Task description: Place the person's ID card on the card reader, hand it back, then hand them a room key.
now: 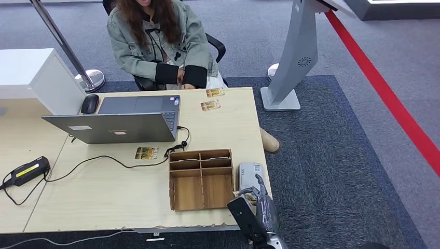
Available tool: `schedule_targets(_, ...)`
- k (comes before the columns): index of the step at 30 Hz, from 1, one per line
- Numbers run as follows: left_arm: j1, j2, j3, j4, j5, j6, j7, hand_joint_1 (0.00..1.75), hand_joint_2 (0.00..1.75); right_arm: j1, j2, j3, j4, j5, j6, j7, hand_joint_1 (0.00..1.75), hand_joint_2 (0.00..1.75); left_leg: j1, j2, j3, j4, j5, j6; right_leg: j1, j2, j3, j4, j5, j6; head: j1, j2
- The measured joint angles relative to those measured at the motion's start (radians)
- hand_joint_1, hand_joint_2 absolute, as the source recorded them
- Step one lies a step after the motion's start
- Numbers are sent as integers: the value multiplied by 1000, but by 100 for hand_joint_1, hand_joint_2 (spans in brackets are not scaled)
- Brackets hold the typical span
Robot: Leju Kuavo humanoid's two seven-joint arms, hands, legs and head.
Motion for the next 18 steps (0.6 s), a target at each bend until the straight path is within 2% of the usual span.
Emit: schedule_targets(18,0,2,2,0,0,-4,0,0,0,-4,4,16,69,-25,-6,-36,175,175,0,0,0,0,0,0,0,0,0,0,0,0,0,0)
